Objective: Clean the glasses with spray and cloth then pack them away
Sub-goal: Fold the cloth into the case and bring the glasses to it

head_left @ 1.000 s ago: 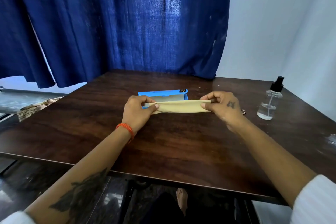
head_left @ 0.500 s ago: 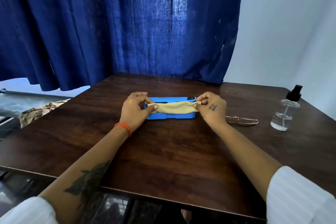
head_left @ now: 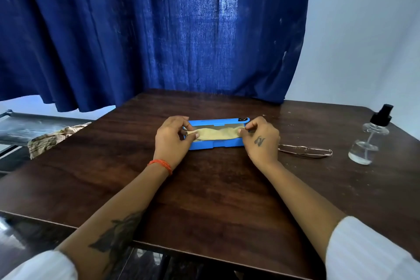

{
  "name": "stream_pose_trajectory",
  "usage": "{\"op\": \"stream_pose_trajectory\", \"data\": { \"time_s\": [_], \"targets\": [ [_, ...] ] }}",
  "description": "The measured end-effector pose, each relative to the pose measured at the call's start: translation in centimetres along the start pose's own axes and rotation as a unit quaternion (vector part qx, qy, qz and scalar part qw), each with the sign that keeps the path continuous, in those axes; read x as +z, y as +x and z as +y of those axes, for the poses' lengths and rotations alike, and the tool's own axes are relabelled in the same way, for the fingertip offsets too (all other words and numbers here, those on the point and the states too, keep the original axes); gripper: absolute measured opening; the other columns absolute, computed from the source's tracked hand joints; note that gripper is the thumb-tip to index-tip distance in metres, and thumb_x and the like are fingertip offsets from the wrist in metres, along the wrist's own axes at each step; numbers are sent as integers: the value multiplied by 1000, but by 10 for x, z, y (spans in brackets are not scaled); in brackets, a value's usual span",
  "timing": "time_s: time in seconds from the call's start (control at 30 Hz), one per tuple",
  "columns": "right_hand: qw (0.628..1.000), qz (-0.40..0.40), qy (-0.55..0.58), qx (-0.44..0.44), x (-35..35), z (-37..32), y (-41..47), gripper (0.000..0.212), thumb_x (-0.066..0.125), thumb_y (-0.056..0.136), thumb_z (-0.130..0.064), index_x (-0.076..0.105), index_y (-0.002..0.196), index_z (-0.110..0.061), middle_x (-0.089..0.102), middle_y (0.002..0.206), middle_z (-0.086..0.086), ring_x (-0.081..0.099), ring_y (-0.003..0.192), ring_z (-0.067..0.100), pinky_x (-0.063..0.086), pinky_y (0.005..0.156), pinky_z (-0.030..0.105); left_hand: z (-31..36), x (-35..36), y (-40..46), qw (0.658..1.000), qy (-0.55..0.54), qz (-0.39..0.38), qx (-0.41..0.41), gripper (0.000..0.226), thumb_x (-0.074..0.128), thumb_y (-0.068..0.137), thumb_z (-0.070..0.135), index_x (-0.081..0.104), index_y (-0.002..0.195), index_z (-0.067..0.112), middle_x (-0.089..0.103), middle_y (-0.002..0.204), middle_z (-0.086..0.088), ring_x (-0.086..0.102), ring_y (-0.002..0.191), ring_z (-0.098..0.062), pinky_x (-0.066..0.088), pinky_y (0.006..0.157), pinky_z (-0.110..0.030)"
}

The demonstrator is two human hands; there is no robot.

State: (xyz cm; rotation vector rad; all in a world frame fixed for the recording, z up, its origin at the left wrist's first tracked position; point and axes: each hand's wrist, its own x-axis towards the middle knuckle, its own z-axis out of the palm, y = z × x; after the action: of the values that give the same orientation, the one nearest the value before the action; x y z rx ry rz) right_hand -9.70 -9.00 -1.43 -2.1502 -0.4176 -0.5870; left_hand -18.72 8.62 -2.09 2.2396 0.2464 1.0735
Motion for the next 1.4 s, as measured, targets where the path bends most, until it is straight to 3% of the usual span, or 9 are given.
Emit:
{"op": "stream_pose_trajectory", "data": {
  "time_s": [0.17,0.3,0.4,0.53,0.7,0.83,0.97,1.13,1.4],
  "targets": [
    [989,-13,-16,-146,-2,-17,-29,14,66,76,-6,66,89,-5,60,97,14,56,93,29,42,82,30,-1,0,0,1000,3,3,5,17,76,71,12,61,77,14,62,113,-7,57,80,-10,40,71,-6],
    [950,-159,-69,-261,14,-35,-43,28,59,85,-16,61,111,-5,61,110,10,52,107,25,38,94,31,-1,3,-1,1000,3,6,16,17,77,69,10,63,80,10,62,113,-9,55,79,-7,39,70,-2],
    [940,-210,-84,-254,21,-37,-42,40,52,91,-28,50,126,-11,58,123,8,46,117,22,32,101,31,-3,3,-2,1000,4,6,26,18,77,69,10,64,80,10,63,112,-8,55,83,-8,40,76,-4],
    [921,-238,-129,-281,21,-29,-36,45,45,93,-39,45,132,-17,56,128,5,43,122,22,28,105,33,-5,3,0,1000,14,6,24,19,77,69,18,64,82,16,64,111,-1,44,98,3,35,97,-31],
    [915,-243,-142,-288,22,-25,-33,51,42,91,-51,42,133,-23,53,132,1,42,122,21,26,105,36,-4,2,8,994,-75,-74,-11,36,74,74,22,55,104,21,52,118,1,45,115,-13,33,95,-20],
    [904,-302,-124,-277,22,-19,-33,56,36,91,-55,31,140,-27,35,147,-1,20,139,20,8,114,45,-2,6,16,978,-111,-164,-65,50,65,81,32,43,126,24,54,122,1,49,116,-11,41,98,-28],
    [906,-290,-126,-282,20,-14,-34,63,35,90,-57,22,144,-28,18,155,1,10,142,21,6,116,45,-8,12,13,984,-124,-117,-59,31,61,84,35,53,112,25,57,111,9,54,106,-9,43,92,-22],
    [901,-316,-151,-256,17,-14,-34,67,28,89,-63,19,145,-28,13,156,2,4,143,19,3,116,40,-12,16,16,986,-134,-84,-59,20,62,83,38,57,101,29,57,101,22,54,96,3,38,78,-2],
    [883,-350,-182,-257,16,-16,-37,73,20,84,-70,11,146,-33,4,157,-2,-3,143,18,-2,116,41,-9,33,21,982,-84,17,-166,43,49,83,57,51,105,21,60,109,-1,54,99,-16,39,81,-28]
  ]
}}
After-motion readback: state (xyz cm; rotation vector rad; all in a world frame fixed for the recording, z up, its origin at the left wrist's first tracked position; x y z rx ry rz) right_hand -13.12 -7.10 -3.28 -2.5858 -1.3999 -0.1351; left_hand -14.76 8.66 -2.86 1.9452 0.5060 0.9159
